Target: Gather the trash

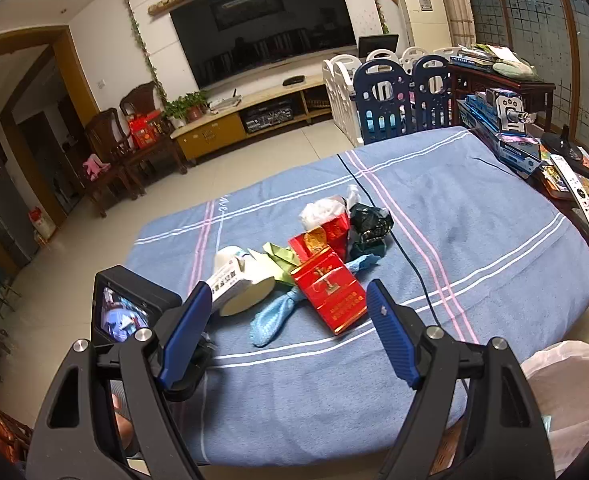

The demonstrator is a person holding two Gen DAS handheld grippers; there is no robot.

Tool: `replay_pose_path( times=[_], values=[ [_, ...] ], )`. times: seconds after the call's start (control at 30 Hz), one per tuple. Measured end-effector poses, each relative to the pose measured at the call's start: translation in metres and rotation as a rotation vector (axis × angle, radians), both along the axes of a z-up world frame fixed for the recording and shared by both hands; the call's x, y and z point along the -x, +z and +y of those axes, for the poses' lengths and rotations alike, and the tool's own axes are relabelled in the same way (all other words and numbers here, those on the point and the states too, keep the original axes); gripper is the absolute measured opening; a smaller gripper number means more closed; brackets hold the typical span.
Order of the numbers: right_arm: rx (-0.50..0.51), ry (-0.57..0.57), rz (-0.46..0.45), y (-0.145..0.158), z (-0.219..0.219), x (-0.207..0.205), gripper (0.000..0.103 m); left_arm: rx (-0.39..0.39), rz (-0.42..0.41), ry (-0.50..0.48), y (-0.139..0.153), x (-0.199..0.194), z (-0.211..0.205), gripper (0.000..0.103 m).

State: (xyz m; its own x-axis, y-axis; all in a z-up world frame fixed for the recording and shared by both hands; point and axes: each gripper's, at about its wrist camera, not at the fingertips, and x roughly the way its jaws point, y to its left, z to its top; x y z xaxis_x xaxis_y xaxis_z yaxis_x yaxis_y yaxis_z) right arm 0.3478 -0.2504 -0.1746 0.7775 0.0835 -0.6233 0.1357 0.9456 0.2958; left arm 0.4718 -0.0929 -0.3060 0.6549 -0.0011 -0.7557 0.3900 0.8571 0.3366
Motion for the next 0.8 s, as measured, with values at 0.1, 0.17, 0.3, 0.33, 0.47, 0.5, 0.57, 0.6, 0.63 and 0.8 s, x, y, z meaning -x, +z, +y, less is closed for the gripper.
replay_pose_path(
  times=[0.1,0.17,0.3,0.33,0.47,0.5,0.57,0.6,0.63,0.8],
  values=[
    [0.034,0.012,0.033,-0.008,0.001,-0.013,0.078,0.036,0.004,0.020,0.007,0.003,0.005,0.021],
    [0.065,0.019,0.048,-0.014,0.003,-0.024,0.078,0.080,-0.006,0.039,0.021,0.009,0.015,0.010],
    [0.111,0.052,0.078,-0.031,0.015,-0.050,0.078,0.273,0.013,0.115,0.059,0.028,0.046,0.009],
    [0.126,0.068,0.079,-0.035,0.021,-0.060,0.078,0.310,0.004,0.128,0.071,0.035,0.052,0.009],
    [0.182,0.103,0.049,-0.043,0.044,-0.089,0.078,0.456,-0.079,0.152,0.131,0.081,0.071,0.004],
    [0.197,0.108,0.040,-0.045,0.049,-0.095,0.077,0.482,-0.099,0.157,0.141,0.091,0.075,0.004],
    [0.234,0.096,0.049,-0.051,0.056,-0.113,0.072,0.521,-0.127,0.172,0.153,0.112,0.081,0.001],
    [0.230,0.087,0.062,-0.057,0.057,-0.123,0.067,0.533,-0.133,0.178,0.156,0.121,0.085,0.001],
    [0.228,0.083,0.074,-0.062,0.057,-0.130,0.065,0.535,-0.133,0.184,0.156,0.126,0.087,0.001],
    [0.281,0.112,0.157,-0.097,0.064,-0.158,0.020,0.496,-0.058,0.234,0.132,0.102,0.101,0.001]
  ],
)
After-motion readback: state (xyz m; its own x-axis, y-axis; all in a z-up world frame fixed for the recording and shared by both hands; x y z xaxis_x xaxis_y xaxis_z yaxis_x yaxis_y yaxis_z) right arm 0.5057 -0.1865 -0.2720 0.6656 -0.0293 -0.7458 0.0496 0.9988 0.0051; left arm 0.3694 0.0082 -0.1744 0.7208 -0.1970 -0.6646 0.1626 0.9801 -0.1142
